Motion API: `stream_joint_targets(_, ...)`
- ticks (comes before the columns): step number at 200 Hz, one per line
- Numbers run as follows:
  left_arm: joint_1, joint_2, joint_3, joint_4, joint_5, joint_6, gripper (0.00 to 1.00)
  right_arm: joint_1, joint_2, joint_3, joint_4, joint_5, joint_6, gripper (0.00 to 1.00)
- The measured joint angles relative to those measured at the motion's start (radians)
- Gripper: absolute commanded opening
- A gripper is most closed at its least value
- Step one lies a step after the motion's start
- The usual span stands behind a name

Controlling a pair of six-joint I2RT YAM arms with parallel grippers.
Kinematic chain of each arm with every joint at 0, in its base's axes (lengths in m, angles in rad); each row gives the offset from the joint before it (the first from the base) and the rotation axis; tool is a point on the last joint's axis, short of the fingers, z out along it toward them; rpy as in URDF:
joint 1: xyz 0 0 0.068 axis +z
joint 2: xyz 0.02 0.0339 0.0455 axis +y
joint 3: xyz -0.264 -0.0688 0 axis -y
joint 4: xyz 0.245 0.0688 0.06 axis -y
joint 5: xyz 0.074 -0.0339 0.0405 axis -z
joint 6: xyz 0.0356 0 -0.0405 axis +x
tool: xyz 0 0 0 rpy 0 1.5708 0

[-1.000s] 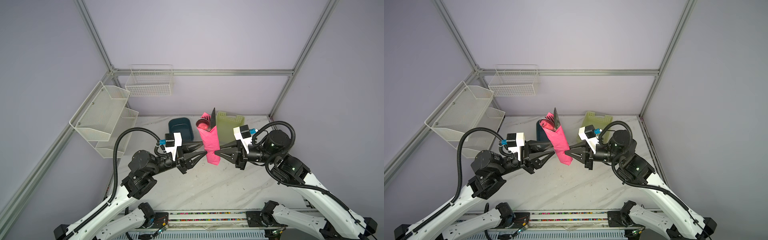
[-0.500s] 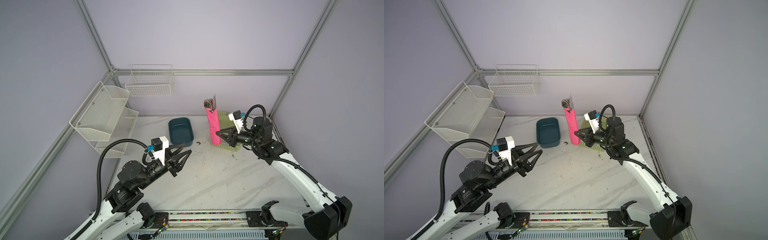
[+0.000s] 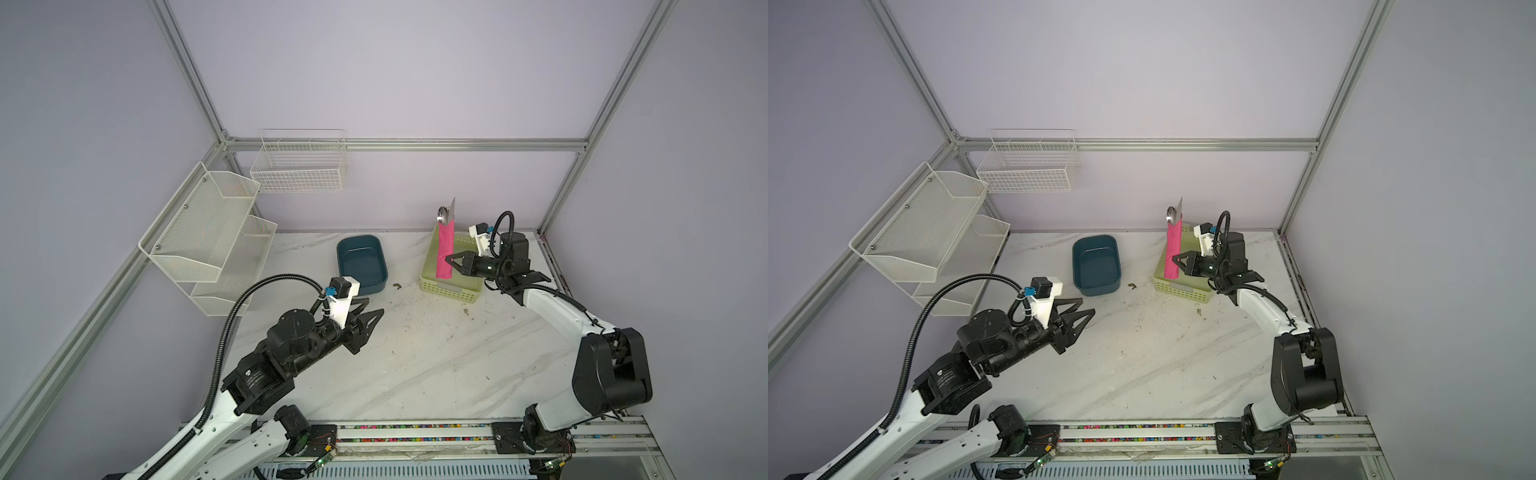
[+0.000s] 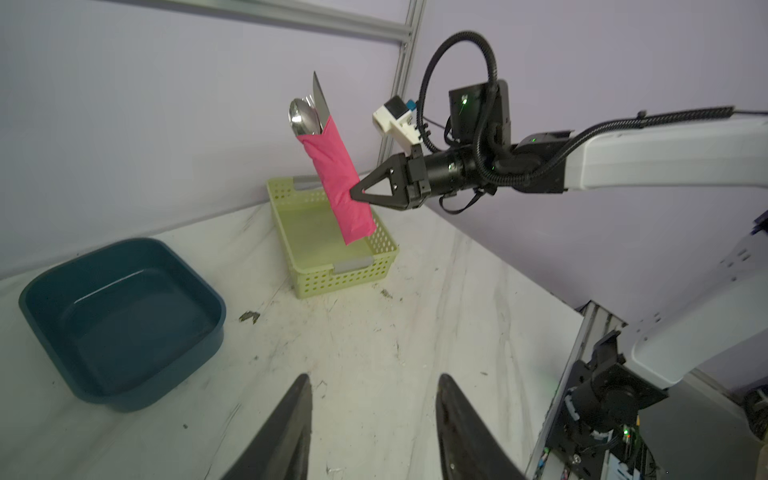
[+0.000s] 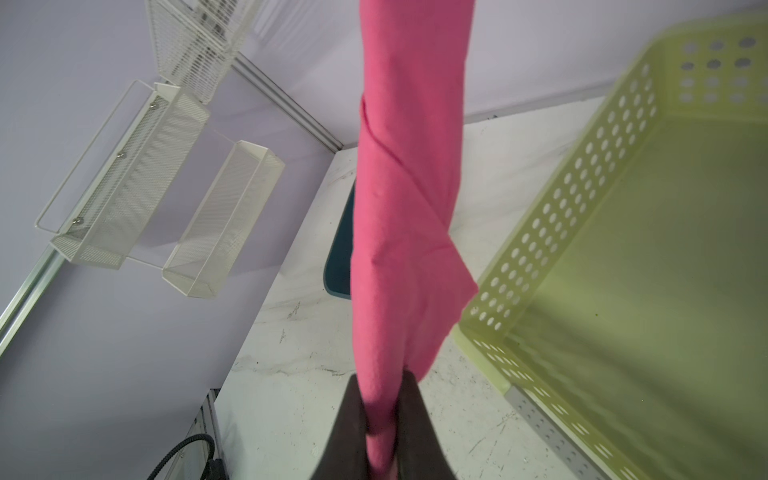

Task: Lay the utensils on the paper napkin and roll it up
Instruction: 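Open the left gripper and draw it back while the right gripper holds the bundle, then lower the pink bundle into the light-green basket with the right gripper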

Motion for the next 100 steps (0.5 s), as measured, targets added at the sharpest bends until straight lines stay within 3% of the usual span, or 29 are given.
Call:
stream_joint_targets(34, 0.029, 0.06, 0.002, -0.09, -0.007, 0.063, 0.49, -0.028, 0.158, 0.041, 0.039, -0.011, 0.084, 0.0)
stream_joint_targets(100, 0.132, 0.054, -0.001, -0.074, -0.021, 0.151, 0.5, -0.072, 0.392, 0.168, 0.093, -0.032, 0.237, 0.0)
